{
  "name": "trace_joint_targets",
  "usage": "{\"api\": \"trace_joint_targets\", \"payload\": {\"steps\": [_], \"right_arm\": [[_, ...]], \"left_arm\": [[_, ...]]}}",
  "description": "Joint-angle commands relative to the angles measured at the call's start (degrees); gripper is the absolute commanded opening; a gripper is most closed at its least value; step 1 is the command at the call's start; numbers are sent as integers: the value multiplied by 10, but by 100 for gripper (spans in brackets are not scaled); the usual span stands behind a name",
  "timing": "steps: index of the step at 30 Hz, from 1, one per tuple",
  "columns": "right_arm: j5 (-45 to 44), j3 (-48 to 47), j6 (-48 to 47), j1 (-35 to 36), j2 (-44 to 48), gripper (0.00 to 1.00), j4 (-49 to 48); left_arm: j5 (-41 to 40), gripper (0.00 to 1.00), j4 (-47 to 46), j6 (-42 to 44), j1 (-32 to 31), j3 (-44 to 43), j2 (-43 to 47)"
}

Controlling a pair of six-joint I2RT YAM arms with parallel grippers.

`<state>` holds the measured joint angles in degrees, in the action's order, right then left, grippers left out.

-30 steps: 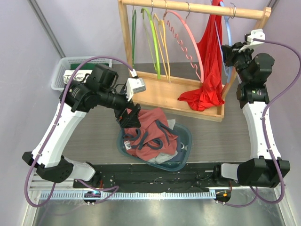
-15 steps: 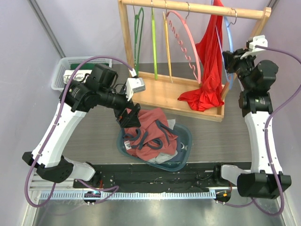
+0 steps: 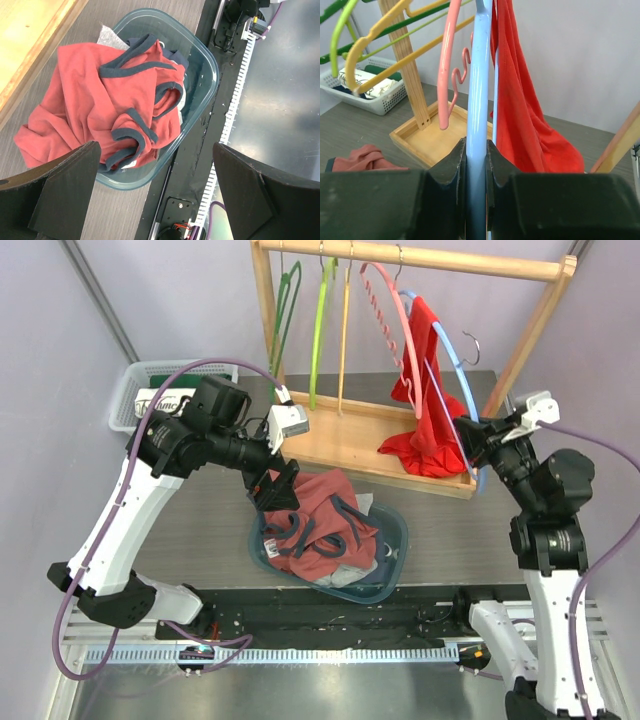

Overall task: Remove the tank top from the hanger
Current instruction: Pick up the hanger from the clothesline, then remove the tank top from the hanger.

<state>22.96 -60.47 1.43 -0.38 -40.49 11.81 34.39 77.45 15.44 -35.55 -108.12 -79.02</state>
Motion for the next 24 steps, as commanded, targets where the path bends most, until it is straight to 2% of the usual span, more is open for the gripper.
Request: {"api": "trace_joint_targets", "payload": {"steps": [1,5,13,20,24], "right_arm": [[-23,-25,-1,4,72,1,-2],[-22,-67,-12,4,110,1,47],[1,-185,-1,4,113,1,58],[64,-307,23,21,48,1,39],[111,-436,56,21,-44,1,42]], "left_arm": [[0,100,-12,-1,0,-15,-4],[-4,100,-17,-2,0,-20,-10],[-10,100,-27,-21,0,-24,-11],[1,100,-25,-16,0,-10,-3],[13,100,-27,-20,0,-8,4]]}}
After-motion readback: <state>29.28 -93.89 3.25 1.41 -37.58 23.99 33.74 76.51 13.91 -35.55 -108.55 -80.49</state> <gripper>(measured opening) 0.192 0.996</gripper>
